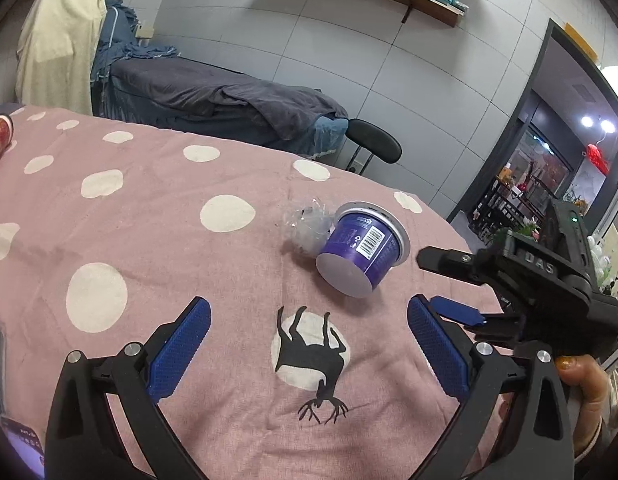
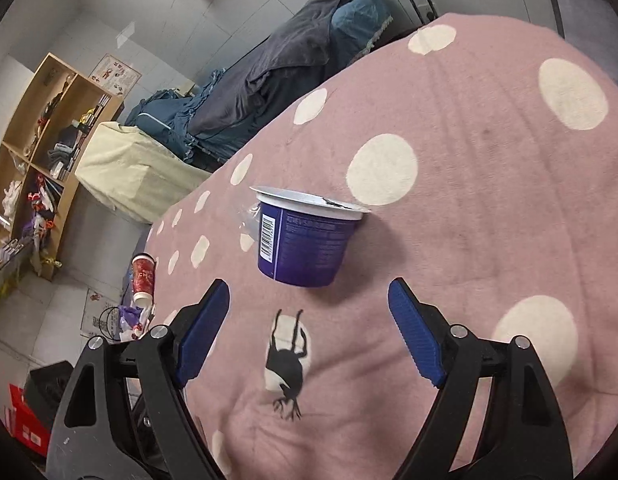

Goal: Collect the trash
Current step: 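Grasp the purple yogurt cup with the right tool while the left tool grasps the clear plastic bag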

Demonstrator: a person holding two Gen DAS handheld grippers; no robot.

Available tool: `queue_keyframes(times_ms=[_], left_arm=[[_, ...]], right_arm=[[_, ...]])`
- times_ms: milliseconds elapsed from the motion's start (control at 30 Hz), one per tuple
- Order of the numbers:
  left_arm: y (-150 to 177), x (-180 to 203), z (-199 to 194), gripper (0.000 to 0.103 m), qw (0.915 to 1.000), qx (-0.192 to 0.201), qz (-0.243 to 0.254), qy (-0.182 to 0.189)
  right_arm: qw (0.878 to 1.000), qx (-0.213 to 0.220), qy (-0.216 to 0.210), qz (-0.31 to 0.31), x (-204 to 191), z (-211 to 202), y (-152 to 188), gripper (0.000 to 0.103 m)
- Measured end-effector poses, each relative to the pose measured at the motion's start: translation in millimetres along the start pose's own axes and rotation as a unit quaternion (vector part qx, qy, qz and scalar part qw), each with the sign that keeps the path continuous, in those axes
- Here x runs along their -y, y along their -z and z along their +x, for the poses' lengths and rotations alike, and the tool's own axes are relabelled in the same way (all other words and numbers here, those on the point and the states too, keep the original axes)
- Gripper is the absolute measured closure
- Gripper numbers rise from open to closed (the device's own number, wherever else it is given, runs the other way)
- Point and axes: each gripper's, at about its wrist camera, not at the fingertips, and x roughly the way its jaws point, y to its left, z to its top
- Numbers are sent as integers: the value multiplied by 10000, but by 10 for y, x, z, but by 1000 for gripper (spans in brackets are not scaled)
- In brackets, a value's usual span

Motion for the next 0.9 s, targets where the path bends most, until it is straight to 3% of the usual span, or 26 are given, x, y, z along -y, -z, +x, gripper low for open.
queue_keyframes(times_ms=[167,367,433,467,667,800,900], left_arm=[[-60,-36,115,6,10000,-3,-5,-4],[-90,-127,257,6,9999,-88,-124,-45],[-117,-177,303,6,9997,-98,-211,-72],[-132,-200,326,6,9996,-102,-266,-79],[-275,-207,529,6,9989,-190,-433,-14],[-391,-74,779,8,9988,-351,-320,92],[-453,46,1061,16,9984,-565,-38,37]], right_arm=[[9991,-177,3,387,-115,475,-192,22],[9963,-207,52,831,26,758,-342,22],[9957,-327,-62,863,40,827,-352,32],[9962,-339,-90,801,32,833,-357,32],[9997,-28,-83,226,-91,497,-339,32],[9988,321,207,-309,-135,133,-327,32],[9976,429,310,-438,-68,-77,-304,32]])
